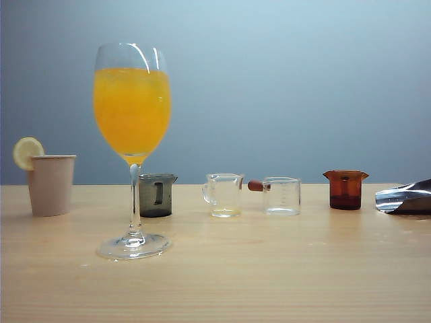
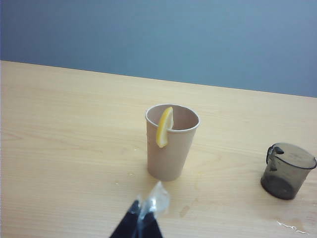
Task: Pick up the fourth measuring cup from the left, pour the grenadine inside into the goblet, and finally put the measuring cup back in its original place.
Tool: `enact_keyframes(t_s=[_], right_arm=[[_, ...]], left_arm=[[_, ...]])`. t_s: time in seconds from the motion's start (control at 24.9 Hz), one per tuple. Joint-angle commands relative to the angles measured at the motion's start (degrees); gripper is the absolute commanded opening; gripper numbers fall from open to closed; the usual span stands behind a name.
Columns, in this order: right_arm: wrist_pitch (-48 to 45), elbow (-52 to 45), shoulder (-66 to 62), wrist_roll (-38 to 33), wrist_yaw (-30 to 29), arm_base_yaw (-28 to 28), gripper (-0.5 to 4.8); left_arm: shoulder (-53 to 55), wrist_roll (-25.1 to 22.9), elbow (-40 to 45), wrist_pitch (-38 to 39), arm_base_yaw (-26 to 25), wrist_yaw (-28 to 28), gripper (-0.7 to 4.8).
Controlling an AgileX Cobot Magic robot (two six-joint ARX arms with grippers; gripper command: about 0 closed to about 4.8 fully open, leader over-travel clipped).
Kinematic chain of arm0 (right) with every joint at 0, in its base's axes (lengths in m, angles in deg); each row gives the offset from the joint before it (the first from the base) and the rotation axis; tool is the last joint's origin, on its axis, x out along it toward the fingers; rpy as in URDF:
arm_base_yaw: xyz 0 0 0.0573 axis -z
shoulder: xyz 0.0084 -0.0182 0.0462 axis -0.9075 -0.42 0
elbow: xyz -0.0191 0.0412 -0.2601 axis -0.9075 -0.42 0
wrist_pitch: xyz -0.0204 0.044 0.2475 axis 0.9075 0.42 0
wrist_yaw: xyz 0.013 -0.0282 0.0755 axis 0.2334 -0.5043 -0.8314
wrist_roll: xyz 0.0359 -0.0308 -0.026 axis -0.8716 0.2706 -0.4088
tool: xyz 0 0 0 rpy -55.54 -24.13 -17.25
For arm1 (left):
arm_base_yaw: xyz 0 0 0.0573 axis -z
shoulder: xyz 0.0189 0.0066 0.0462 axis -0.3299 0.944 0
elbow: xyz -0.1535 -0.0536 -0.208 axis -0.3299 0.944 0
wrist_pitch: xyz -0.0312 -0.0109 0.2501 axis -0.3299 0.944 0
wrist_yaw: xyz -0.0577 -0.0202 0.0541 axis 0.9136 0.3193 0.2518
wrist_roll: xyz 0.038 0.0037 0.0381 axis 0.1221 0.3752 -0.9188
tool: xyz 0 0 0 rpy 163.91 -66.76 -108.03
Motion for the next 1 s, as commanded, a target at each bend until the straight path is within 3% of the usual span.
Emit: enact_keyframes(t_s=[0.04,0.36,0.64,0.76,0.88,1.0], right_arm=[[-0.5,0.0,0.0,-0.2,0.2,0.0,-0.01],[-0.7,0.5,0.0,-0.5,0.2,0.0,-0.01],[-1.0,6.6,-0.3,-4.7,1.3,-0.1,-0.01],[1.6,10.7,-2.6,-4.7,1.4,-0.1,-0.02],[7.3,17.6,-9.4,-4.8,1.0,-0.1,-0.02],[4.8,21.2,-15.3,-4.7,0.3,-0.1,-0.02]], left_arm=[[0.0,-0.2,-0.2,-0.7,-0.1,0.3,-0.05],[0.0,-0.2,-0.6,-0.7,-0.1,0.3,-0.05],[0.1,-0.1,-7.3,0.0,0.1,-1.2,-0.05],[1.8,0.4,-12.1,4.3,0.5,-1.0,-0.05],[9.2,0.2,-20.1,7.7,0.5,5.9,-0.05],[16.7,-0.3,-25.6,7.0,0.7,8.8,-0.05]])
